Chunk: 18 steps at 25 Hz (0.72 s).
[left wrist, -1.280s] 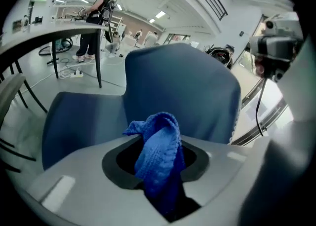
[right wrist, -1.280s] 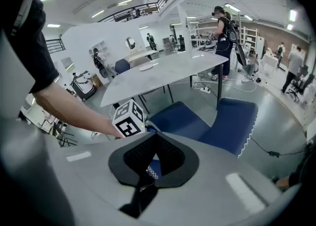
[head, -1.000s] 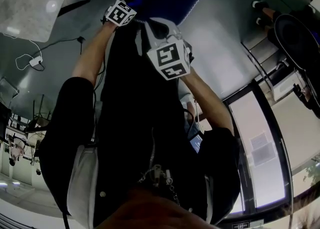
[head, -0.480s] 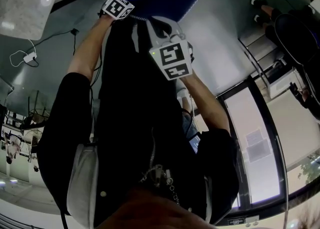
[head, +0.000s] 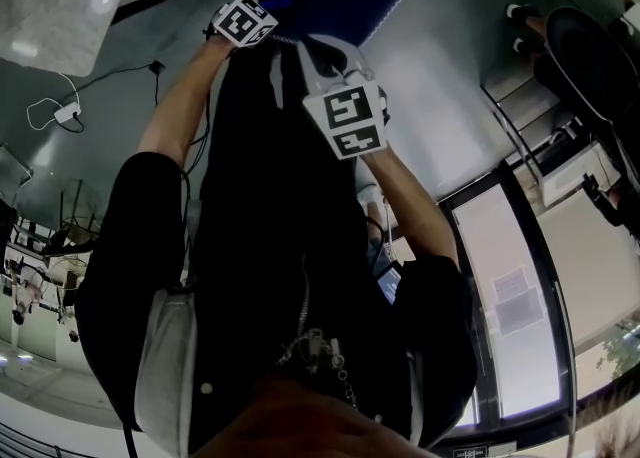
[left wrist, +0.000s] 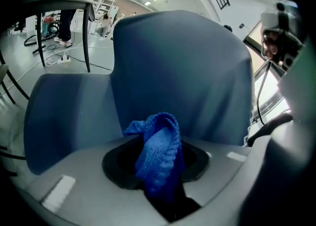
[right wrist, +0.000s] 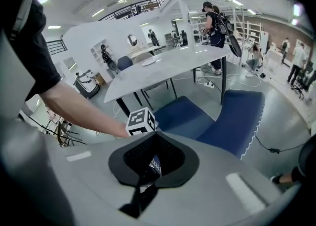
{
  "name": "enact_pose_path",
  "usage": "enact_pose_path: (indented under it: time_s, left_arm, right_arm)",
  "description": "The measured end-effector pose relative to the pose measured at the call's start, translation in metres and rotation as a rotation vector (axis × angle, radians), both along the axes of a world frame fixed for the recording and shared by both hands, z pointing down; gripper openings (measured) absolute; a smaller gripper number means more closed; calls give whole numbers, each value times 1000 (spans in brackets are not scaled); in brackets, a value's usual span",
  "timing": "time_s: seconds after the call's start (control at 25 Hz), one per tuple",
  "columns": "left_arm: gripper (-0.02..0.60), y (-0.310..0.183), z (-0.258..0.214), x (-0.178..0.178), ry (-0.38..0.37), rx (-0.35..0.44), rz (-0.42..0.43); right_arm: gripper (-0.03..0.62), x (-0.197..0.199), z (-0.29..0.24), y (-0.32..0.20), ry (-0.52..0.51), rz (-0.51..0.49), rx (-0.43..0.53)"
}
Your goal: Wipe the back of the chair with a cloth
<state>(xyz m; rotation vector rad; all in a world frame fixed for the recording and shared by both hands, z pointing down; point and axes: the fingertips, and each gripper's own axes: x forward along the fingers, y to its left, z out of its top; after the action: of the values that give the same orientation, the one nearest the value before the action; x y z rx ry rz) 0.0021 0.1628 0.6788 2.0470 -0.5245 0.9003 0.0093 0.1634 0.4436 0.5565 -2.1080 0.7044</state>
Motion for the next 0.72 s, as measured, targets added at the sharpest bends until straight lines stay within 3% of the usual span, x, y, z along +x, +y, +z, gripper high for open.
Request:
enact_pose_path:
  time_s: [0.36,0.72]
  left_arm:
    - [127,-3,-37,10,24,35,-9]
    - [126,-6,-77,25,29,39,-105]
  right_arm:
    - [3,12,-10,-19,-15,46,19]
    - [3,28,-16,-30,-12,8,-2]
